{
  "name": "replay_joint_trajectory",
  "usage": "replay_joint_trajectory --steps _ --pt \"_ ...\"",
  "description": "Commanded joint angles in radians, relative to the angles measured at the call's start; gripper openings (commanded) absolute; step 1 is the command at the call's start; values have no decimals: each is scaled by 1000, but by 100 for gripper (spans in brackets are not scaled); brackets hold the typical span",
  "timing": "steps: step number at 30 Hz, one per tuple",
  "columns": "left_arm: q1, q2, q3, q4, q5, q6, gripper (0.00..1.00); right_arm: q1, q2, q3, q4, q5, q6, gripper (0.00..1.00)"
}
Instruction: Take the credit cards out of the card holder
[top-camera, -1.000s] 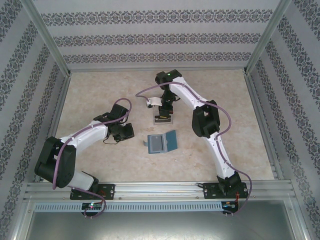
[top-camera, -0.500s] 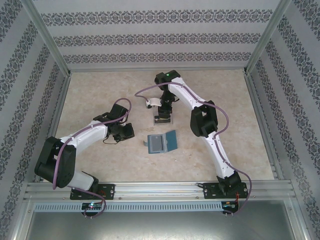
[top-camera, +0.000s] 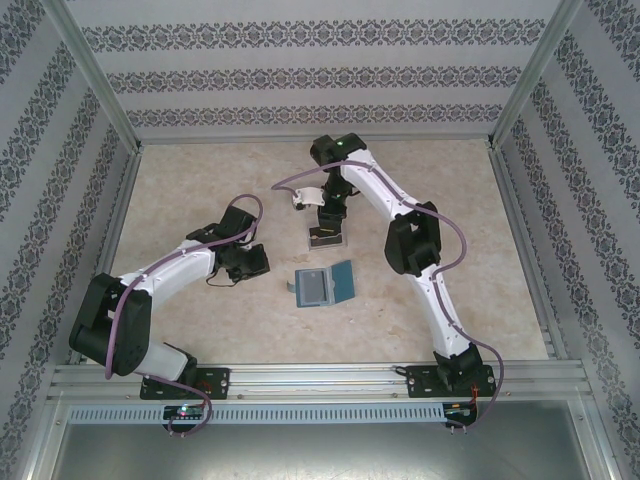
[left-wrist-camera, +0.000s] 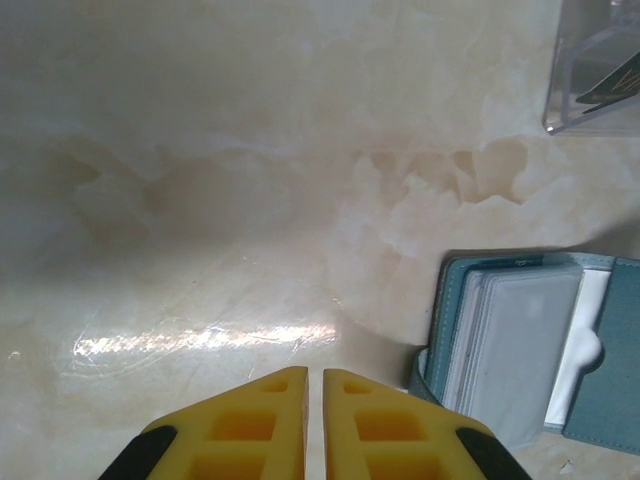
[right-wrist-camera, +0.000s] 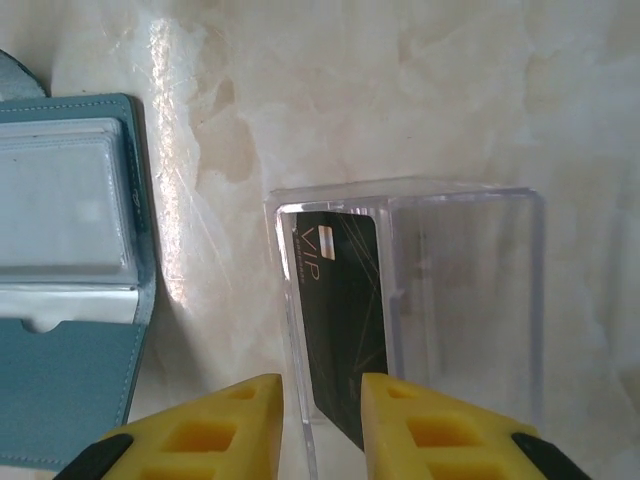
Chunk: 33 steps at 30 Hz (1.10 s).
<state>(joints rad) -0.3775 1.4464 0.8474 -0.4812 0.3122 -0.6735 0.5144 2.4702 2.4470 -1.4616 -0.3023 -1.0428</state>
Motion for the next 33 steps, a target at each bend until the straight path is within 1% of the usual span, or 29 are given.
replay_joint_trajectory --steps 1,5,9,11,14,18,22,24,27,33 --pt "10 -9 32 1 21 5 13 6 -68 7 -3 15 15 29" --pt "6 -5 38 15 49 -5 13 10 -114 -53 37 2 44 29" --pt "2 1 41 32 72 -14 13 18 -187 -181 155 -1 133 29" --pt "-7 8 47 35 78 -18 13 25 -246 -285 277 33 246 27" --pt "-20 23 55 44 89 -22 13 27 -340 -452 463 58 420 28" --pt "-38 43 67 64 106 -31 13 33 -456 -638 641 55 625 28" --pt "-65 63 96 59 115 -32 13 41 -576 -824 797 82 823 25" --pt "-82 70 109 56 116 -40 13 45 -628 -902 849 104 940 23" --pt "-109 77 121 61 117 -51 13 55 -684 -975 861 136 1100 21" --pt "-173 102 140 64 109 -64 13 77 -775 -1112 899 98 1374 19"
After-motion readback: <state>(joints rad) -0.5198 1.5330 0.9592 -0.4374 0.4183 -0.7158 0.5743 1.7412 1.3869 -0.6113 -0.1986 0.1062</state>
